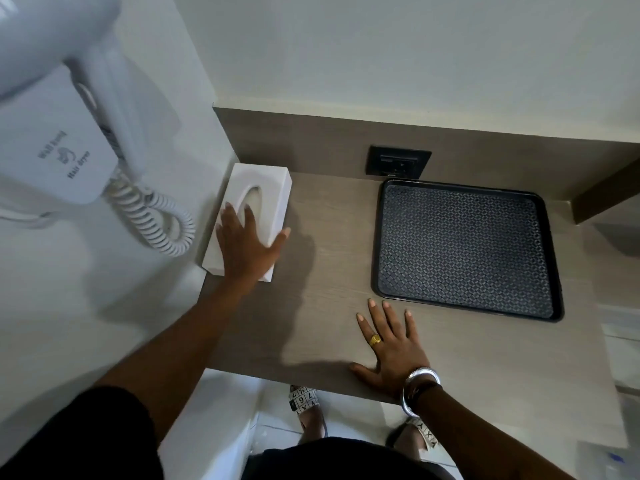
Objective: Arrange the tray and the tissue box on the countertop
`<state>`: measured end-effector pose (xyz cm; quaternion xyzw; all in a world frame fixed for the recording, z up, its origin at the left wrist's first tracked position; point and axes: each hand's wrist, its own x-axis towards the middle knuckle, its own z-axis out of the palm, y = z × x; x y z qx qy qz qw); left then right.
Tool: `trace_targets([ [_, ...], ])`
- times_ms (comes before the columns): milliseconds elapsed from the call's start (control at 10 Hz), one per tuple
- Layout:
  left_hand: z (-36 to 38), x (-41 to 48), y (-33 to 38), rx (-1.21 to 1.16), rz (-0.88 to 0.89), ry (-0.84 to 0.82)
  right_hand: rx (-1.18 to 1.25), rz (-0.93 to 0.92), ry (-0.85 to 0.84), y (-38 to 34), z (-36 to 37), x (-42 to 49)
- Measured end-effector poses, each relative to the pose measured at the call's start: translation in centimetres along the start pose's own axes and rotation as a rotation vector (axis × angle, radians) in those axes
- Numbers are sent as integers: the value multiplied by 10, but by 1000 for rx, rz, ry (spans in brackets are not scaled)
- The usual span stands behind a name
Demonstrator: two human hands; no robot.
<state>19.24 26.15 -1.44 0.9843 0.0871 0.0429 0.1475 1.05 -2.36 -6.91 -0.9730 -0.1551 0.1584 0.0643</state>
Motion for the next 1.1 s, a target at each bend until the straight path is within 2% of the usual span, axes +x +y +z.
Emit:
trace_targets([
  [100,8,-40,-20,99,169,-22,-6,-2,-1,1,-1,0],
  [200,15,-52,-32,135,200,-58,-8,1,-4,0,-1,0],
  [700,0,-11,-21,155,116,-108,-14,11,-35,-1,-1,0],
  [900,-8,-6,-20,209,154,-119,-27,-3,-29,-2,-4,-4],
  [1000,-14,-5,-18,207,150,-152,0,16,-17,-4,-8,-5],
  [1100,-25,-9,-3,156,156,-106,97,33,13,-10,-23,-13],
])
